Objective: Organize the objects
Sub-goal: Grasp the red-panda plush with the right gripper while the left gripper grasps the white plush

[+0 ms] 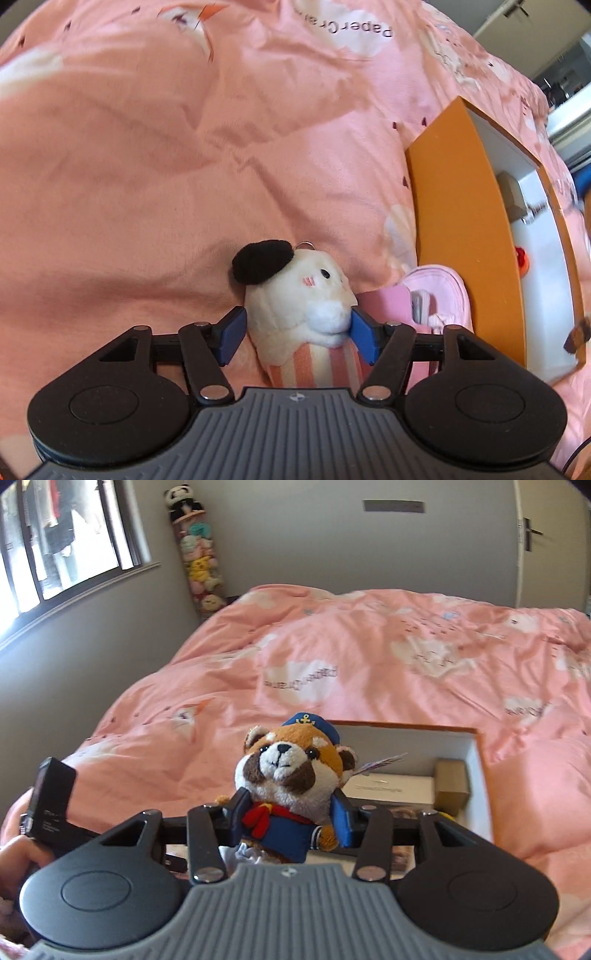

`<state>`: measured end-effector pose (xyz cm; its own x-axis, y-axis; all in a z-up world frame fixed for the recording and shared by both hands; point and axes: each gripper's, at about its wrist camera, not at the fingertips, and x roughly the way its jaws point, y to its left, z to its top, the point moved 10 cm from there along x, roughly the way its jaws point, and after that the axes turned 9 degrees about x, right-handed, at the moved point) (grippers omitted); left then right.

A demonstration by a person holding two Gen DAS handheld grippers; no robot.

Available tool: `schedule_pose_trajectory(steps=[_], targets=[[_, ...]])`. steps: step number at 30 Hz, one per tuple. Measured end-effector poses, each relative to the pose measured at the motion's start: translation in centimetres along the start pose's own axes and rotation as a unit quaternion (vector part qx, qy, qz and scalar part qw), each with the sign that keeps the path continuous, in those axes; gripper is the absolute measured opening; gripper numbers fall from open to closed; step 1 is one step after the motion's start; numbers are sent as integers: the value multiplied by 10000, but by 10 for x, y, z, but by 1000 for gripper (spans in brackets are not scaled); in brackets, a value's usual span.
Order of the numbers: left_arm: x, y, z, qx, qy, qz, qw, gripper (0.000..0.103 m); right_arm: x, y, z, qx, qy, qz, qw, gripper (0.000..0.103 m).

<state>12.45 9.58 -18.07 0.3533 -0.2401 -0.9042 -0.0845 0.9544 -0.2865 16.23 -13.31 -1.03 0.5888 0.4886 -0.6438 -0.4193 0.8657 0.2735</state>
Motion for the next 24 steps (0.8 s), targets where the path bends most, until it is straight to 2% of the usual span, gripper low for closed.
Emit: schedule_pose_trajectory(steps=[6,12,16,18,22,24], targets=[[15,-4,0,-160,18,-59,9999,74,13,-34,-17,230,211,-299,9991,48],[24,-3,-2,-359,-113,-171,9991,73,31,-50,-40,404,546,-352,9971,48],[6,-10,-2,-263,-433,-141,9986,68,35,-61,-48,533,665,-388,9956,48],[-12,-18,2,-45,-697,-48,9975,68,34,-66,-49,564,678,-415,9952,48],[-52,-47,14,405,-1217,-48,9917,68,32,-69,-49,554,678,-402,9953,48],[-73,-69,21,743,-1475,-87,9862,68,30,-69,-48,577,684,-343,9954,49]])
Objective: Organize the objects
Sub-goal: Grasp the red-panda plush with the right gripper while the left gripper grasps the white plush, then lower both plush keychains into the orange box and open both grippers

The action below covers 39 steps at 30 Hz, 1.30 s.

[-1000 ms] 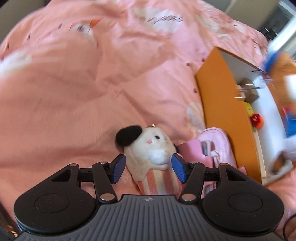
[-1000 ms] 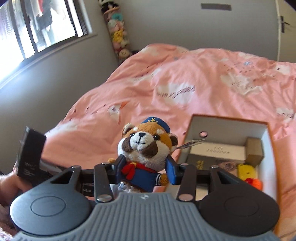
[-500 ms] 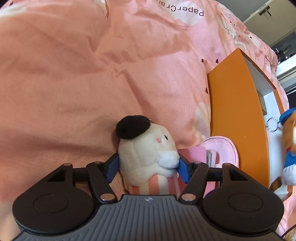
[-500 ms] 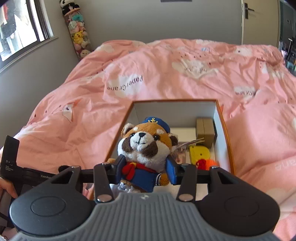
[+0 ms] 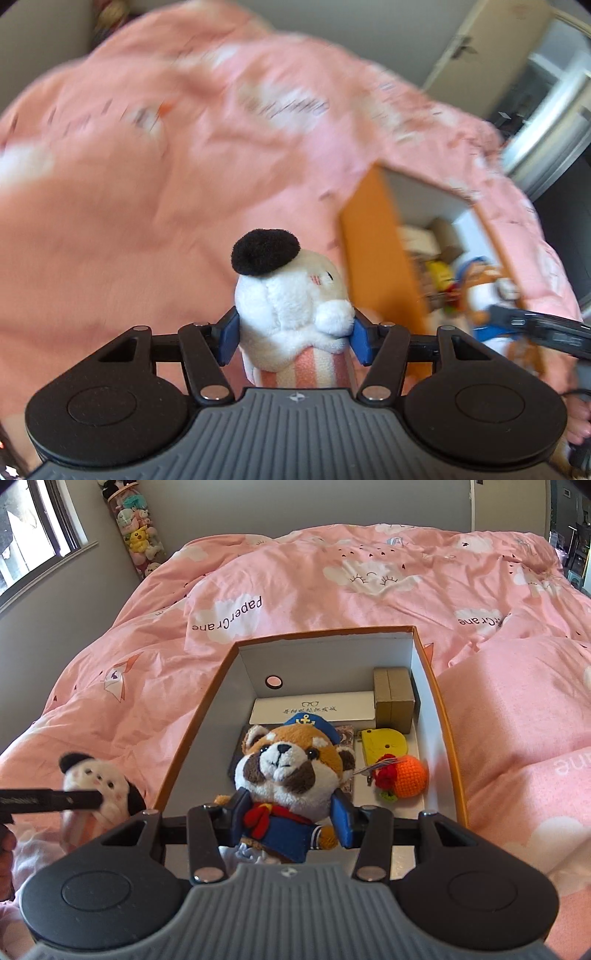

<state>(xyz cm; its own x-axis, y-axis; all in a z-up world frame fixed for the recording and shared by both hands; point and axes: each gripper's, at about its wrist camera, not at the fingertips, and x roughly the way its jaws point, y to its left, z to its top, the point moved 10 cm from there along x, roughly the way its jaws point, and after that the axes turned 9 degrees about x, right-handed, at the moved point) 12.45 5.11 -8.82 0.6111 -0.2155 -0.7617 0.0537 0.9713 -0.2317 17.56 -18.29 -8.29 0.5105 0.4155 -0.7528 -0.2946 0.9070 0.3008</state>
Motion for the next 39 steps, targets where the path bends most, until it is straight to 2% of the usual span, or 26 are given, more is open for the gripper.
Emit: schedule_pose_trajectory(steps=[3,6,10,13,15,19,22,31,34,39], targets=[[-22,-38,23,527,-440,-174,9975,68,-5,0,0,21,20,110,9999,49],[-38,-78,42,1069,-802,-405,9902,68,-12,-3,3,59,9,150,9999,49],[-33,-124,55,1588,-920,-703,9805,68,-19,-11,7,97,43,152,9998,49],[-8,-145,47,1877,-708,-697,9772,68,-16,-15,5,-32,263,137,9996,49],[12,-151,35,2062,-455,-591,9757,68,-8,-18,1,-93,459,109,9988,49],[39,-152,12,2440,-208,-343,9690,68,9,-30,-5,32,821,23,9966,49],[49,-151,2,2509,15,-300,9676,68,20,-36,-8,288,1052,50,9940,49],[78,-157,-21,2777,544,-181,9590,68,42,-37,-18,486,1569,130,9863,49],[82,-160,-23,2921,612,-123,9543,68,50,-35,-22,353,1728,55,9843,49],[91,-163,-27,3202,976,-182,9421,70,58,-34,-24,-16,1896,-81,9818,49]])
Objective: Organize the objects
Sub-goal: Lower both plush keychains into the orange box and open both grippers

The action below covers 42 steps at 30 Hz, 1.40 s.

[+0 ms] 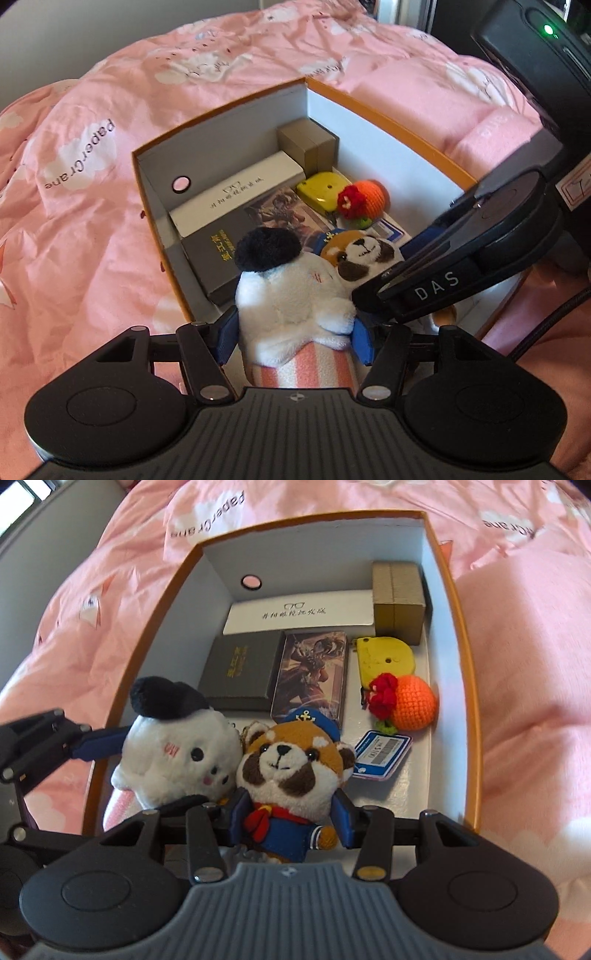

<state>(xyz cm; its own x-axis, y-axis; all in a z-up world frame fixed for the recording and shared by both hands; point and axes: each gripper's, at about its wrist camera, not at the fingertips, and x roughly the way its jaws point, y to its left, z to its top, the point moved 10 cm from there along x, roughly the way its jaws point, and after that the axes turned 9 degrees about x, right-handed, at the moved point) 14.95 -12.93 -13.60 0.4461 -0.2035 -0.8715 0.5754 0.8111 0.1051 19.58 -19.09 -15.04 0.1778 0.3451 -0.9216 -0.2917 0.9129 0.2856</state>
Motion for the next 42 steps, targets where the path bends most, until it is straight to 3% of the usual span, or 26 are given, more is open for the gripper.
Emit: schedule_pose_trajectory(steps=[8,13,15,21,24,27,29,31,35,36,38,42], targets=[[5,-2,1,450,248,-558,9971,80,10,0,-3,-436,217,-211,9986,49],[2,2,2,704,396,-1027,9914,79,11,0,-4,-569,260,-213,9978,50],[-4,5,6,929,311,-1119,9889,74,11,0,-6,-665,289,-240,9971,50],[-9,16,27,1469,184,-1128,9825,71,11,1,-6,-780,310,-263,9961,50],[-5,2,27,2112,228,-1289,9686,71,11,2,-6,-709,337,-254,9966,50],[3,-14,19,2871,232,-1374,9477,71,12,2,-4,-586,450,-236,9970,50],[14,-19,9,3188,456,-1464,9353,71,13,3,-3,-572,519,-247,9967,52],[27,-20,3,3339,682,-1471,9286,71,13,4,-3,-651,568,-287,9959,53],[48,-16,2,3311,930,-1409,9284,71,12,4,-5,-750,606,-301,9949,53],[52,-16,3,3189,1012,-1465,9309,71,12,4,-5,-748,621,-274,9949,53],[57,-14,3,2936,1141,-1522,9368,61,11,4,-5,-748,634,-235,9949,53],[58,-8,3,2608,1156,-1149,9515,53,12,6,-6,-876,625,-233,9939,55]])
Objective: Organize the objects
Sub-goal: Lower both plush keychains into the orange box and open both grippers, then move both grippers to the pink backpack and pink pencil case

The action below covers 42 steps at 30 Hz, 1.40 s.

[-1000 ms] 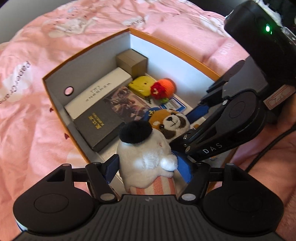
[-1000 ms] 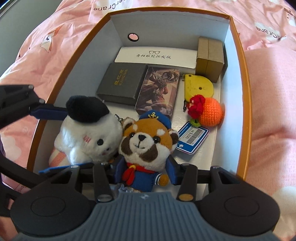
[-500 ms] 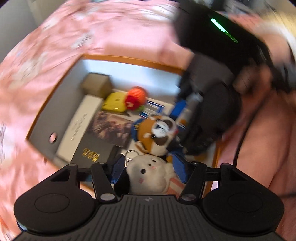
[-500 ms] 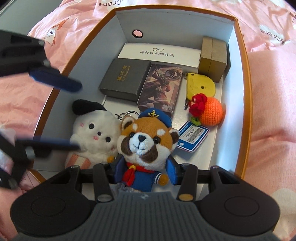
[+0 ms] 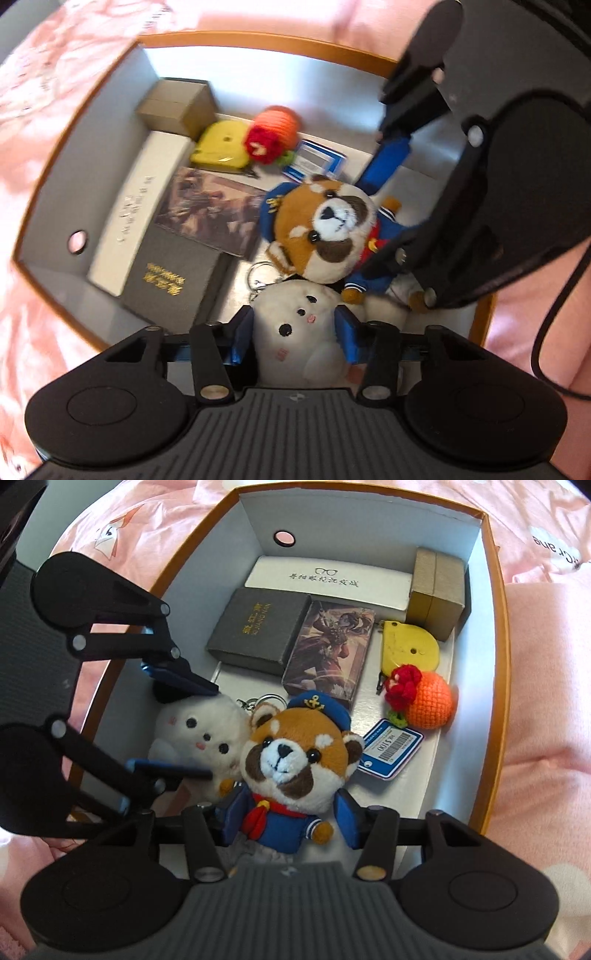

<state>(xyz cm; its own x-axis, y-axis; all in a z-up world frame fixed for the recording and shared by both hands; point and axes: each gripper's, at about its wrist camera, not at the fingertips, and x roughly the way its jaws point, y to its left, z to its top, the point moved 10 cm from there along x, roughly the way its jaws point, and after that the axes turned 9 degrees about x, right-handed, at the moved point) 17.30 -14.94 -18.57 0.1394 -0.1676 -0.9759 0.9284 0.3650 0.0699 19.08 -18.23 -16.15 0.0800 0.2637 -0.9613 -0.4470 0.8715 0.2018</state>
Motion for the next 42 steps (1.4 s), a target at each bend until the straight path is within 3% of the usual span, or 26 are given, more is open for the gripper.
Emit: schedule_pose_trajectory(steps=[7,9,15,23,29,32,36,42], targets=[[-10,13,-8,-688,-236,675,9951,36,3,0,-3,-419,115,-235,9988,51],[-13,21,-8,-856,-282,858,9922,35,4,-1,-3,-541,160,-291,9980,49],[-11,19,-6,-1100,-363,527,9919,32,11,3,-2,-525,210,-108,9983,54],[-8,10,-4,-1052,-307,54,9940,32,11,1,-3,-850,126,-138,9962,46],[-12,-2,-5,-1006,-288,115,9944,32,-1,17,-3,-1935,-318,-601,9787,44],[-12,-6,-5,-1079,-315,-18,9937,32,5,13,-1,-1588,-155,-525,9858,44],[-12,-10,-6,-1046,-328,11,9940,32,19,0,6,-467,249,-54,9986,45],[-23,-5,-5,-1234,-644,-3,9903,34,9,5,5,-603,21,-257,9978,49]])
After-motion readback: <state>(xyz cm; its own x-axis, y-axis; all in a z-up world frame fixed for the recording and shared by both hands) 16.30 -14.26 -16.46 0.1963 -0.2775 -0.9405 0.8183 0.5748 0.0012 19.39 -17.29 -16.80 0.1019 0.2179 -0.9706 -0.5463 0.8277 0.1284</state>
